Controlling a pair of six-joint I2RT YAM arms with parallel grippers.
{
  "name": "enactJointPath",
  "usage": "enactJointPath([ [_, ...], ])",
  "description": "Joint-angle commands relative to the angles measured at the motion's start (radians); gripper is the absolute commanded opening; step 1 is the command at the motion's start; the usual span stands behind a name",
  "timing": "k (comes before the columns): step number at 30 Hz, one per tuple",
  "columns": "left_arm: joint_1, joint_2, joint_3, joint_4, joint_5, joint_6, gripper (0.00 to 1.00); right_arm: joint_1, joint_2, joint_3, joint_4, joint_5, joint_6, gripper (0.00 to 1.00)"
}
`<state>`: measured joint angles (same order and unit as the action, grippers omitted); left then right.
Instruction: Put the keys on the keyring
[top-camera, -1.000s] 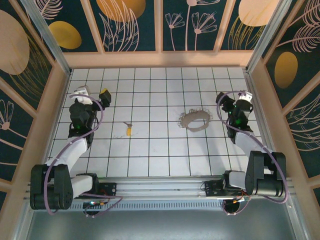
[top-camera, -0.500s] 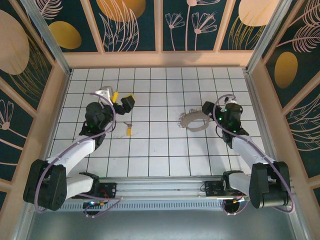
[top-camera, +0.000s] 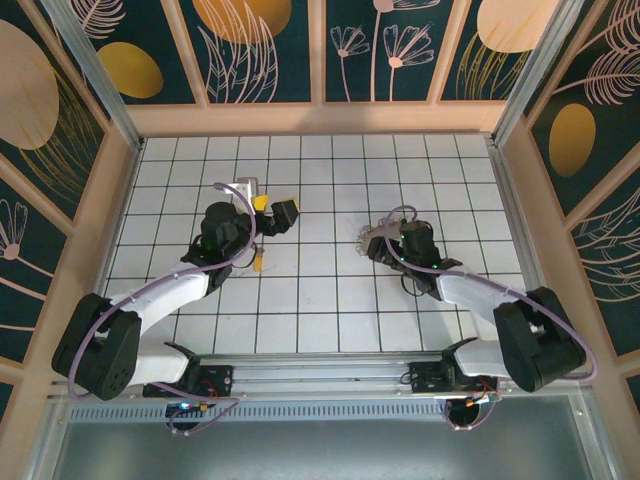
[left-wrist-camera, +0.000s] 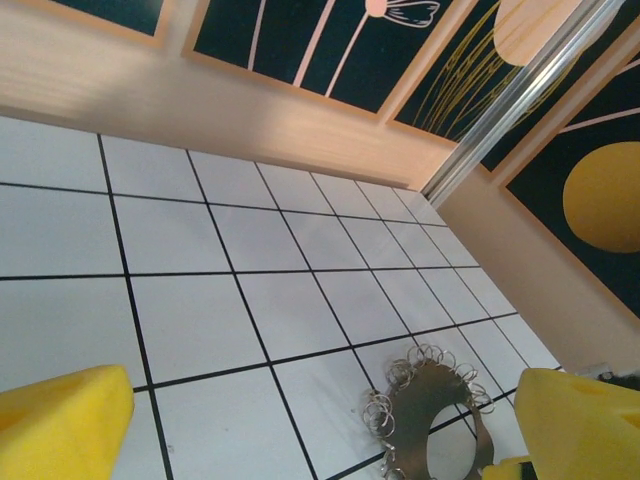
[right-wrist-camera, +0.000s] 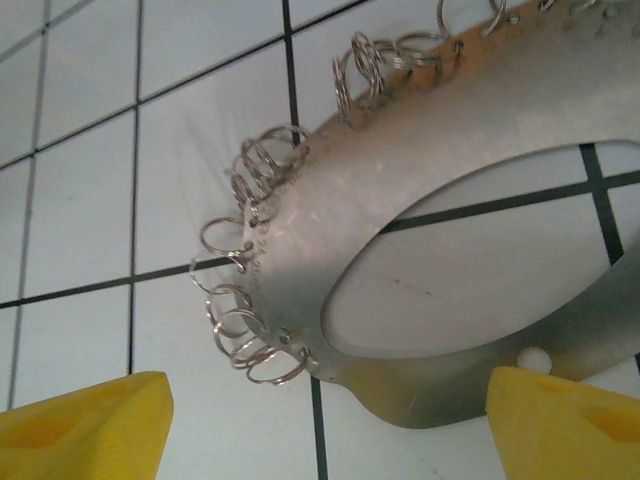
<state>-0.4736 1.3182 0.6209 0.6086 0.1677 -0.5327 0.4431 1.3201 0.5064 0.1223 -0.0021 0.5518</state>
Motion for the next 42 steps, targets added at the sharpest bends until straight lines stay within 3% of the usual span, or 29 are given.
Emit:
enactJointPath([
  [1, -0.003, 0.008, -0.022, 0.037, 0.024, -0.032, 0.97, 0.013, 0.059, 0.054, -0.011, 0.069, 0.031, 0.82],
  [16, -0.003, -0.069, -0.061, -0.029, -0.005, 0.007, 0.99, 0.098, 0.3, 0.198, -0.002, 0.104, 0.025, 0.82],
  [30, -0.003, -0.106, -0.052, -0.068, -0.02, -0.045, 0.99, 0.295, 0.491, 0.394, -0.062, 0.122, 0.049, 0.82],
  [37, -0.003, -0.163, -0.07, -0.076, -0.06, -0.075, 0.99, 0.342, 0.497, 0.475, -0.092, 0.112, 0.05, 0.83],
  [42, -0.003, -0.25, -0.123, -0.046, -0.169, -0.133, 0.99, 0.34, 0.444, 0.479, -0.115, 0.162, 0.048, 0.84],
])
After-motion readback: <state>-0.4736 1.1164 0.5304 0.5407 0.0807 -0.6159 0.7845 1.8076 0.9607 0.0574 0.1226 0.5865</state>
